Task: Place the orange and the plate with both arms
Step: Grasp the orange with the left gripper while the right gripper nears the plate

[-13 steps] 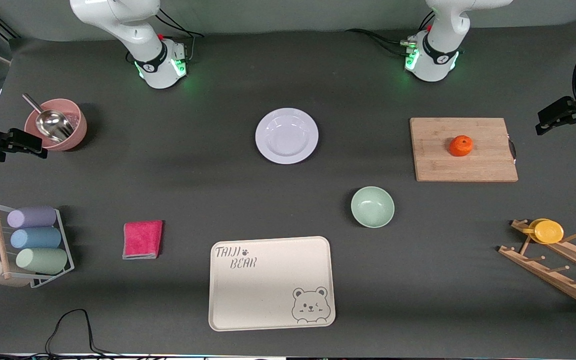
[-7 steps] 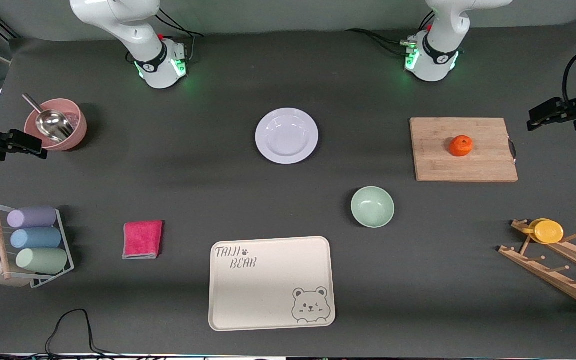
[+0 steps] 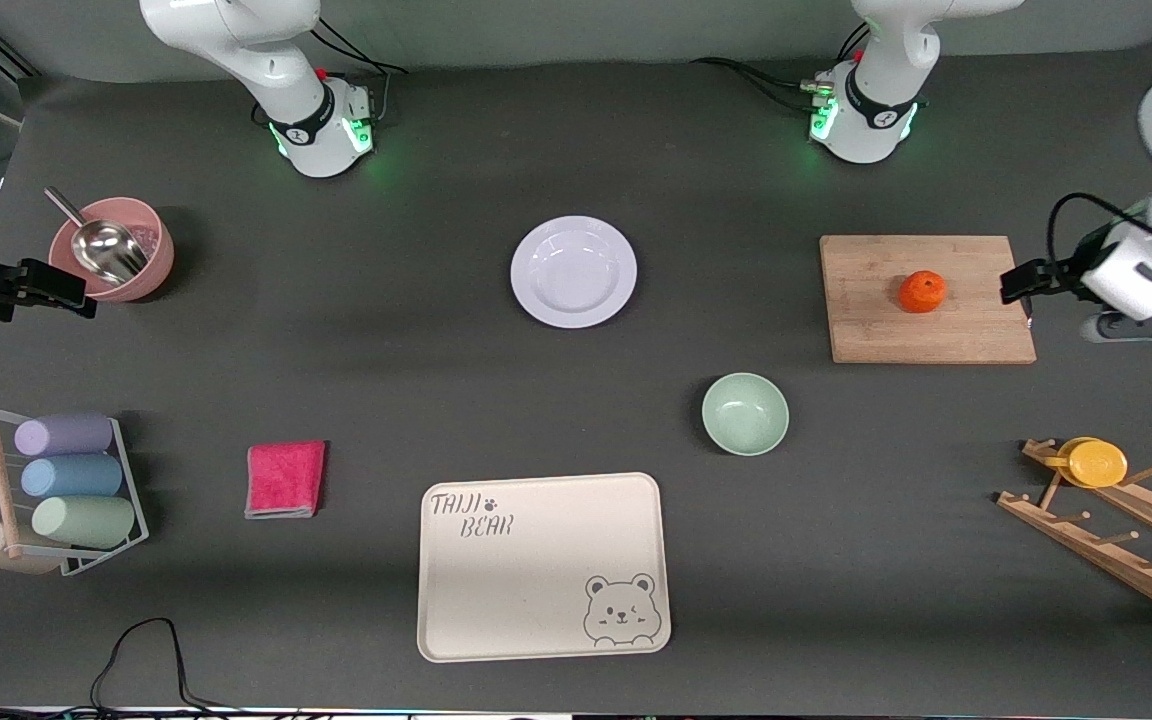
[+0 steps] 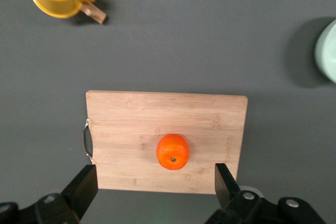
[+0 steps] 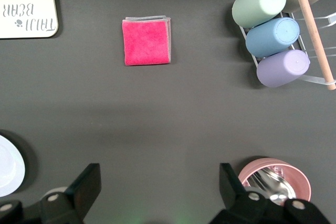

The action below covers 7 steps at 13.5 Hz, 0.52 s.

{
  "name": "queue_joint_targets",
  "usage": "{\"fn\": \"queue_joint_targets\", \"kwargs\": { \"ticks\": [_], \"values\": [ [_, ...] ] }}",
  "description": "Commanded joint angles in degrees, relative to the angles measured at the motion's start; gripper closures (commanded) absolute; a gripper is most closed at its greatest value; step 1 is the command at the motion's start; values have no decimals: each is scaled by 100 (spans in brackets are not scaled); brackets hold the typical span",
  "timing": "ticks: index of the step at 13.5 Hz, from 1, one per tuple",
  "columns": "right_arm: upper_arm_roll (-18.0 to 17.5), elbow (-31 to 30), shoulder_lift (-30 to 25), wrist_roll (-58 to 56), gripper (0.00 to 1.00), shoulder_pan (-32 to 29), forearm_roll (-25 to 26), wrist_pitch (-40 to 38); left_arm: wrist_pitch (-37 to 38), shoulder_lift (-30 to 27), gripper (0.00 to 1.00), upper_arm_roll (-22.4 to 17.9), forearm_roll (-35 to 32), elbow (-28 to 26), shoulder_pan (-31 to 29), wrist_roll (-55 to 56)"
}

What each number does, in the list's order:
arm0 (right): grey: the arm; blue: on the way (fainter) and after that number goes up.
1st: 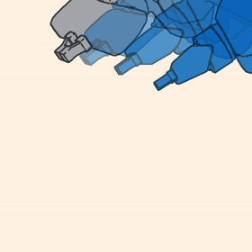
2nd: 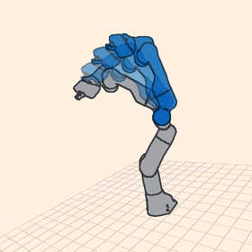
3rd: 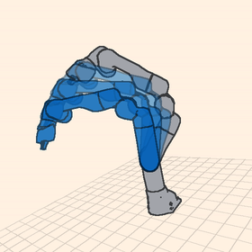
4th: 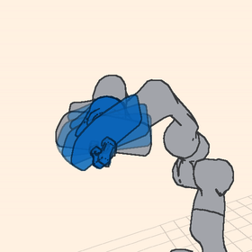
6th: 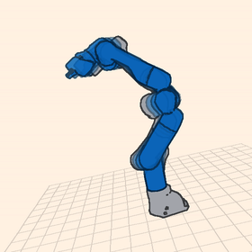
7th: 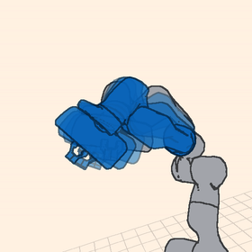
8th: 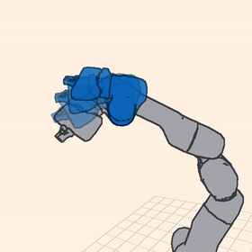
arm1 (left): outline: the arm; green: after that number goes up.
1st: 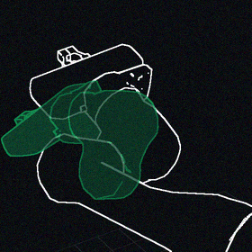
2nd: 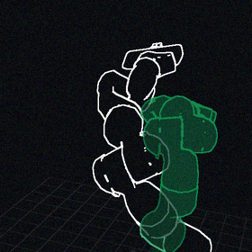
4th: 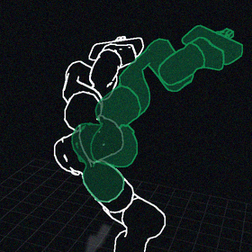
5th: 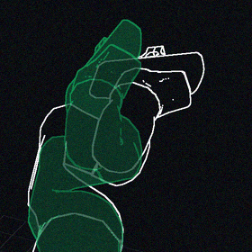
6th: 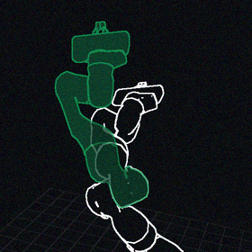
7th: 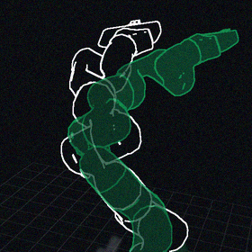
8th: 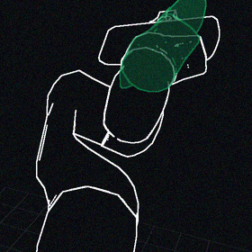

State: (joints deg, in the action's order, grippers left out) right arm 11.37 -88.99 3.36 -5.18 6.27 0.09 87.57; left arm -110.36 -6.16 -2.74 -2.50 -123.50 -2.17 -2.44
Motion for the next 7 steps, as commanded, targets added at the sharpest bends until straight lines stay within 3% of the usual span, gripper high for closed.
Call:
{"fn": "queue_joint_targets", "kwargs": {
  "ticks": [1,5,7],
  "values": [
    [-12,-372,-379,166,0,24,-175,14,-888,-702,1,37,-128,-1383,-151,-11],
    [-30,-531,-520,184,0,33,-324,49,-2513,-703,1,37,-128,-2772,-161,24],
    [-39,-584,-555,210,0,94,-430,49,-2788,-659,1,37,-119,-3152,-161,85]
  ]
}}
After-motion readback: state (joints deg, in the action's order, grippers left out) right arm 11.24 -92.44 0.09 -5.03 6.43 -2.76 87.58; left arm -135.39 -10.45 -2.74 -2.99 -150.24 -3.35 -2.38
